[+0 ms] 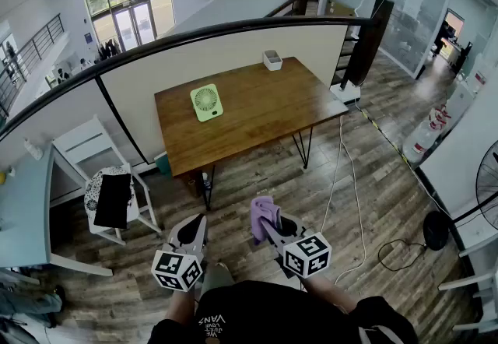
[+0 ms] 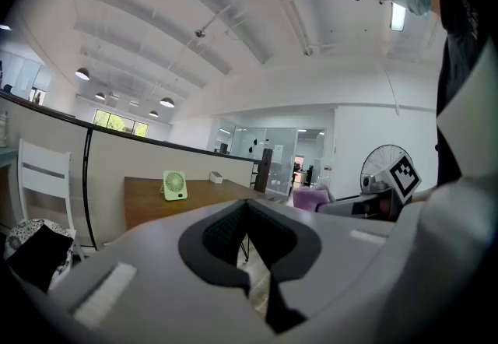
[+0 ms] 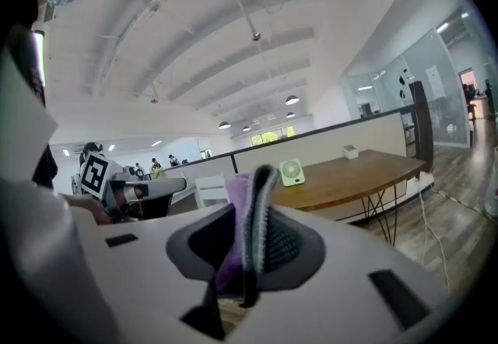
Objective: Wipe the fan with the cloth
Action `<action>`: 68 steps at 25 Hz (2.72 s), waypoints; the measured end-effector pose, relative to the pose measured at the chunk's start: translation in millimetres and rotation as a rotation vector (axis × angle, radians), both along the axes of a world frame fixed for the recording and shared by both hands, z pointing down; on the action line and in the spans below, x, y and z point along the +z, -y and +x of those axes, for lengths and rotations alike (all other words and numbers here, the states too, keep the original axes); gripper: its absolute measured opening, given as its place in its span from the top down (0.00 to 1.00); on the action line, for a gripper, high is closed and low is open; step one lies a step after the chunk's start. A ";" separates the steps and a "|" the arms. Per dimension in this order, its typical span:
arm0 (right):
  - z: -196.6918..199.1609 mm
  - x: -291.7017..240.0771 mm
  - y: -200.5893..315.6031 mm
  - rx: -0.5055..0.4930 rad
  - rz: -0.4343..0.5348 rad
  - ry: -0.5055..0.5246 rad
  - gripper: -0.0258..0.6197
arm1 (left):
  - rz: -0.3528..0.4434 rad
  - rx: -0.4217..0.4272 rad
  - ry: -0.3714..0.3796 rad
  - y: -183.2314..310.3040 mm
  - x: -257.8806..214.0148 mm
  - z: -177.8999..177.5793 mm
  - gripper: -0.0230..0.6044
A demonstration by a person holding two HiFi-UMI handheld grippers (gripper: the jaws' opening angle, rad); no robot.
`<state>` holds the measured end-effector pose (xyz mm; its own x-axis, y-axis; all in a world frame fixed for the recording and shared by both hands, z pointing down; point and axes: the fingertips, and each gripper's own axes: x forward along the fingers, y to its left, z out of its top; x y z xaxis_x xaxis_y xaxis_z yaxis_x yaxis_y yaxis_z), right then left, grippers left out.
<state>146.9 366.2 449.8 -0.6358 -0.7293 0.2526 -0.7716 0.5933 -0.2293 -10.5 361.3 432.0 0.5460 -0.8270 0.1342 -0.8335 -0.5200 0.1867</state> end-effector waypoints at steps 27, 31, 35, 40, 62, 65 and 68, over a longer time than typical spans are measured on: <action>-112.9 7.9 104.6 0.282 -0.025 0.043 0.82 | -0.033 0.178 -0.005 134.1 17.9 -137.7 0.95; -103.7 7.5 131.4 0.294 -0.023 0.031 0.82 | -0.051 0.197 -0.009 157.5 24.8 -127.4 0.95; -96.1 14.2 163.6 0.270 -0.042 0.035 0.82 | -0.064 0.182 -0.008 187.9 27.8 -116.2 0.95; -79.9 18.1 209.3 0.212 -0.059 0.031 0.82 | -0.077 0.145 -0.001 228.1 28.0 -95.8 0.95; -11.3 20.9 352.0 -0.027 -0.069 0.013 0.82 | -0.107 -0.076 -0.035 325.3 44.4 -20.5 0.95; -19.7 21.6 368.0 -0.034 -0.077 0.013 0.82 | -0.111 -0.091 -0.030 342.6 43.9 -29.7 0.95; -30.0 24.1 386.2 -0.030 -0.089 0.011 0.82 | -0.122 -0.080 -0.028 361.9 47.3 -37.5 0.95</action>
<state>116.8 -20.0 473.9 -0.6600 -0.6850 0.3084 -0.7511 0.5929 -0.2904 -48.0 -0.6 479.3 0.4841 -0.8463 0.2224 -0.8649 -0.4242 0.2683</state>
